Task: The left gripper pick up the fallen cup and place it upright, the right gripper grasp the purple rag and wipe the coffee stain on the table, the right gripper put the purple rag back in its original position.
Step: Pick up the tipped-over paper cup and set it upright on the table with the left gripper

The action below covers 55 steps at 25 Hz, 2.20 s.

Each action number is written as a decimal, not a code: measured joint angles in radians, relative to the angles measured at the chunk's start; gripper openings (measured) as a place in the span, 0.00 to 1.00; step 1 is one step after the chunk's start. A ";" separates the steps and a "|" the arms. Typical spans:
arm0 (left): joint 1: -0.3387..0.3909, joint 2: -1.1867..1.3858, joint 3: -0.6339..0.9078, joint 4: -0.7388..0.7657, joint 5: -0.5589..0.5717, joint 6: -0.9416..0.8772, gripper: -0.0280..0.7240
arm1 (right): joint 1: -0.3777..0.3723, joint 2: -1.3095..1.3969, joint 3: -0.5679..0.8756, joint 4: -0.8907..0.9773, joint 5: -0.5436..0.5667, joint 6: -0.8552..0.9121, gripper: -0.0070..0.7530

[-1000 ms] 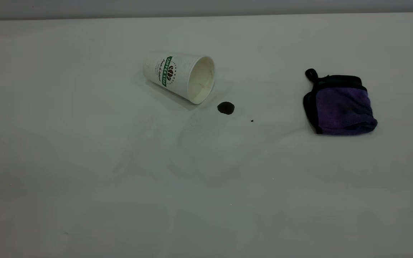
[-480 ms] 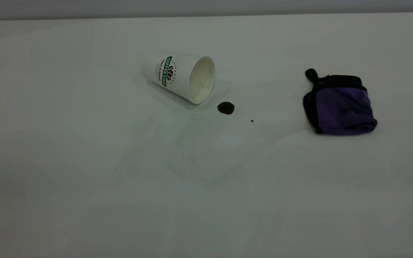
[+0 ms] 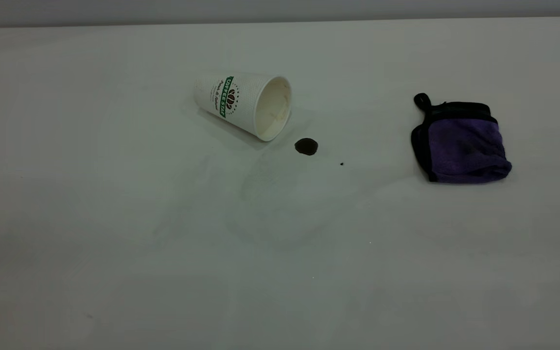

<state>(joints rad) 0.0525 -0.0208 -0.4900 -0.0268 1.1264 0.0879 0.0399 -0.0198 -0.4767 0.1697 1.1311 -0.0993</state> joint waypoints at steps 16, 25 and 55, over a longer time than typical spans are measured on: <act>0.000 0.438 -0.107 -0.010 -0.128 0.007 0.87 | 0.000 0.000 0.000 0.000 0.000 0.000 0.57; 0.000 0.986 -0.223 -0.158 -0.448 0.202 0.84 | 0.000 0.000 0.000 0.000 0.000 0.000 0.57; -0.723 2.366 -1.232 0.422 -0.514 -0.419 0.82 | 0.000 0.000 0.000 0.000 0.000 0.000 0.57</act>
<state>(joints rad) -0.6701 2.3456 -1.7217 0.3955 0.6123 -0.3306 0.0399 -0.0198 -0.4767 0.1697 1.1311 -0.0993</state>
